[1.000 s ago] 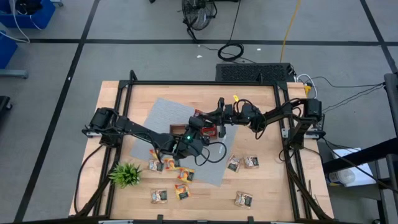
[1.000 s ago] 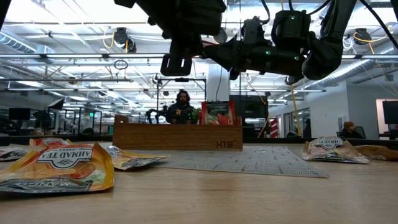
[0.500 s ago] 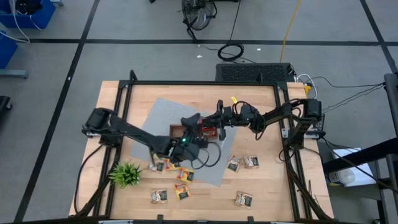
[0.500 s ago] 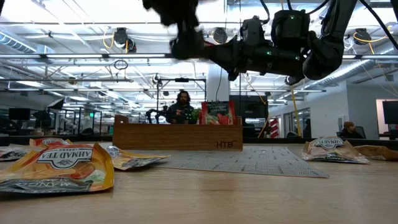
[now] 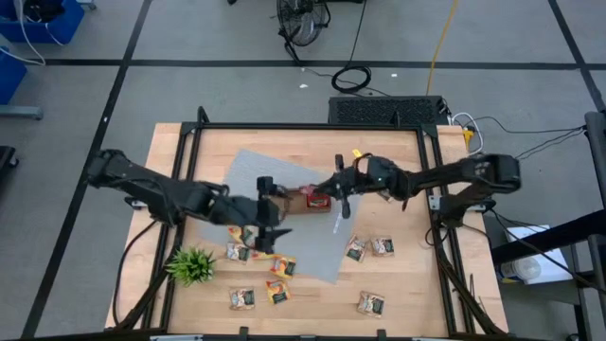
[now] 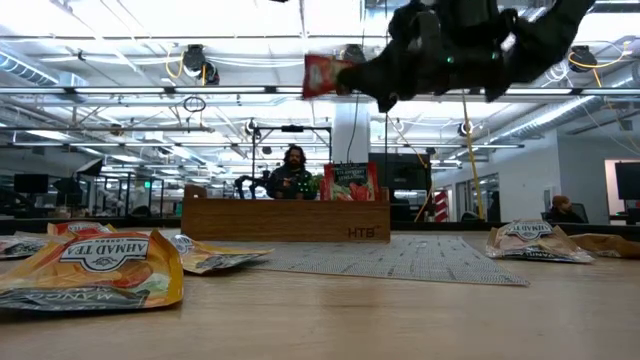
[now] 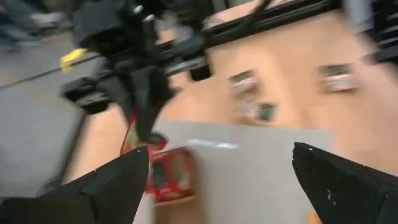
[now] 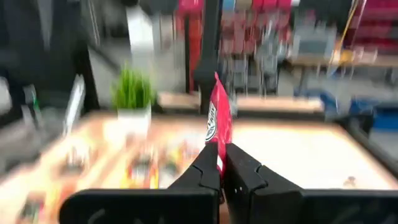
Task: Pick & Place Tea
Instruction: Put the red tea bag into the wooden organizer
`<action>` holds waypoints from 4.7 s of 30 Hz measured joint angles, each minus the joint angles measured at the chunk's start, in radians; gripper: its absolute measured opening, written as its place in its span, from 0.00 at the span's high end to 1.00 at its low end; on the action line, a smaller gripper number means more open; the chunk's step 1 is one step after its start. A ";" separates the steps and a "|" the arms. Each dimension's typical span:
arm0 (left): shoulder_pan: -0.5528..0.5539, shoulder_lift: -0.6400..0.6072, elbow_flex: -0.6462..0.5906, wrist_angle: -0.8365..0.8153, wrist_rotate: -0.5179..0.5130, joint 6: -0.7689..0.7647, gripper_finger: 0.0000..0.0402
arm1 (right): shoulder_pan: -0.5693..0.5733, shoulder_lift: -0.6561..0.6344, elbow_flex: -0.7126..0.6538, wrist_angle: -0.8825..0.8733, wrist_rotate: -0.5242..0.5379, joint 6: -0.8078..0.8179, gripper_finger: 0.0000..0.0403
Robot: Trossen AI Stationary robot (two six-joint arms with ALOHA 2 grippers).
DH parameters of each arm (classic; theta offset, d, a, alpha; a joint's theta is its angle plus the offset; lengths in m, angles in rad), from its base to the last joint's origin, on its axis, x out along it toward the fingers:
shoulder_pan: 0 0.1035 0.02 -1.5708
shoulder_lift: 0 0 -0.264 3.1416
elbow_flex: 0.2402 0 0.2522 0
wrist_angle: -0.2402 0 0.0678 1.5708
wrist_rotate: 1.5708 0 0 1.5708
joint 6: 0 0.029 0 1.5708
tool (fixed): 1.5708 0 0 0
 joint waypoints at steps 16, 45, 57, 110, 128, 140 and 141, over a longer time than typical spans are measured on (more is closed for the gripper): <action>0.050 -0.364 -0.541 0.721 0.168 -0.058 0.03 | 0.177 0.047 0.414 -1.053 0.301 -0.254 1.00; 0.056 -0.482 -0.662 0.717 0.156 -0.072 0.03 | 0.102 0.176 0.423 -1.120 0.378 -0.318 1.00; 0.056 -0.481 -0.662 0.709 0.156 -0.110 0.03 | 0.103 0.176 0.423 -1.124 0.375 -0.324 1.00; 0.055 -0.481 -0.661 0.696 0.156 -0.113 0.03 | 0.086 0.087 0.423 -0.900 0.381 -0.231 0.62; 0.056 -0.481 -0.661 0.665 0.156 -0.107 0.03 | 0.036 0.240 0.704 -1.487 0.216 -0.169 0.64; 0.056 -0.481 -0.661 0.662 0.156 -0.106 0.03 | 0.039 0.325 0.704 -1.455 0.194 -0.221 0.72; 0.056 -0.481 -0.661 0.661 0.156 -0.106 0.03 | 0.039 0.324 0.704 -1.454 0.194 -0.230 0.75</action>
